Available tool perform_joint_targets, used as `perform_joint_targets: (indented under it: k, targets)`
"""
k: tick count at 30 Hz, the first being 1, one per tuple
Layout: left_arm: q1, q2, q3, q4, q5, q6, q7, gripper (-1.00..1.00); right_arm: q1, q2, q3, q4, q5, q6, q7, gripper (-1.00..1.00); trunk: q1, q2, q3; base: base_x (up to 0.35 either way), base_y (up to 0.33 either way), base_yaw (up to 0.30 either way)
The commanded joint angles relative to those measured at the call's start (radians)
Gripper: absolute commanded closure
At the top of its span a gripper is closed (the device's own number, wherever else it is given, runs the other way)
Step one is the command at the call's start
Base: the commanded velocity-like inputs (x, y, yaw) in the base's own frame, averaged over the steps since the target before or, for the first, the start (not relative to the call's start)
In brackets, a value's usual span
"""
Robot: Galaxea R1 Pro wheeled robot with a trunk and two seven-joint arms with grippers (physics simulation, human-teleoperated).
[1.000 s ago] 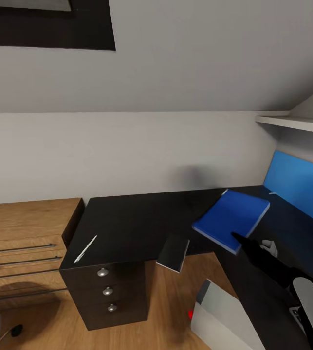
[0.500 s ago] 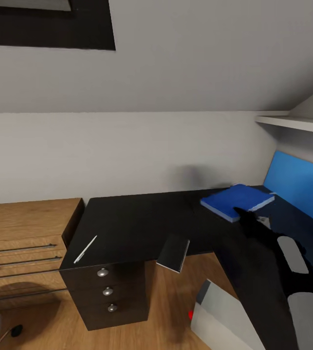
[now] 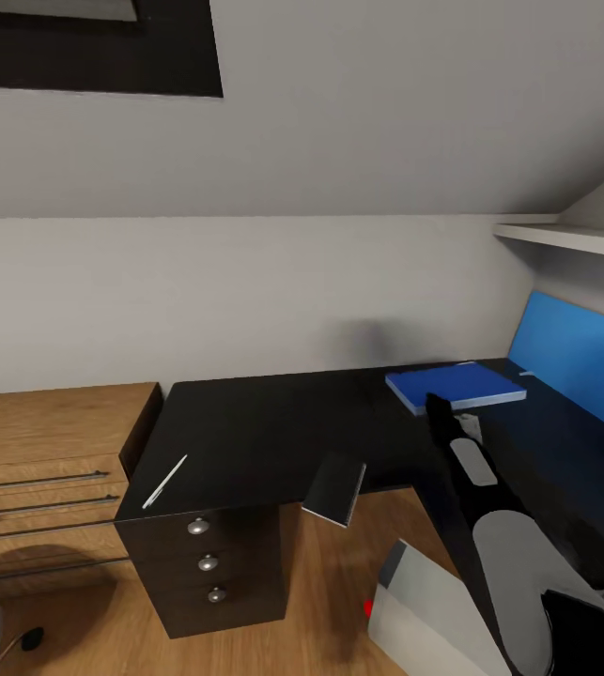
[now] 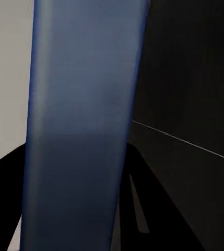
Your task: In the bedroom, organize the workspace by keeping the computer under the desk, ensuring the monitor is on the desk, placing the keyboard on the desk next to the monitor, placing the mouse on the desk next to the keyboard, moving the folder from the swivel chair onto the desk next to the mouse, stacking the notebook on top of the folder with the pen on top of the notebook, and positioning the swivel chair next to the desk.
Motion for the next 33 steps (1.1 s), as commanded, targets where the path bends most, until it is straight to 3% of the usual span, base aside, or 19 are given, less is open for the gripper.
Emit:
perform_joint_targets:
  k: [1,5,12,19,26,27,28,33]
  targets:
    - [0.0,0.0,-0.002,0.0,0.004,-0.003,0.003,-1.0,0.0,0.012,-0.001,0.0,0.0,-0.018,-0.003,1.0,0.0,-0.001,-0.001,0.0,0.0,0.0]
    - [0.0,0.0,-0.003,0.0,0.004,-0.003,0.003,-1.0,0.0,0.039,0.0,0.027,0.017,-0.073,-0.004,1.0,0.0,-0.001,-0.001,0.0,0.0,0.0]
    - [0.0,0.002,-0.004,0.0,0.004,-0.003,0.003,-1.0,0.0,0.081,0.007,0.095,0.078,-0.267,-0.006,1.0,0.0,-0.001,-0.001,0.0,0.0,0.0]
    - [0.0,0.003,-0.005,0.0,0.004,-0.003,0.003,-1.0,0.0,0.088,0.006,0.114,0.086,-0.34,-0.01,1.0,0.0,-0.001,-0.001,0.0,0.0,0.0]
    - [0.0,0.003,-0.005,0.0,0.004,-0.003,0.003,-1.0,0.0,0.082,-0.003,0.117,0.055,-0.341,-0.011,1.0,0.0,-0.001,-0.001,0.0,0.0,0.0]
    - [0.0,0.003,-0.005,0.0,0.004,-0.003,0.003,-1.0,0.0,0.082,-0.003,0.117,0.044,-0.342,-0.01,1.0,0.0,-0.001,-0.001,0.0,0.0,0.0]
    - [0.0,0.003,-0.004,0.0,0.004,-0.003,0.003,-1.0,0.0,0.085,-0.004,0.119,-0.002,-0.342,-0.008,1.0,0.0,-0.001,-0.001,0.0,0.0,-0.006]
    - [0.0,0.003,-0.003,0.0,0.004,-0.003,0.003,-1.0,0.0,0.087,-0.004,0.123,-0.042,-0.342,-0.007,1.0,0.0,-0.001,-0.001,0.0,0.0,-0.164]
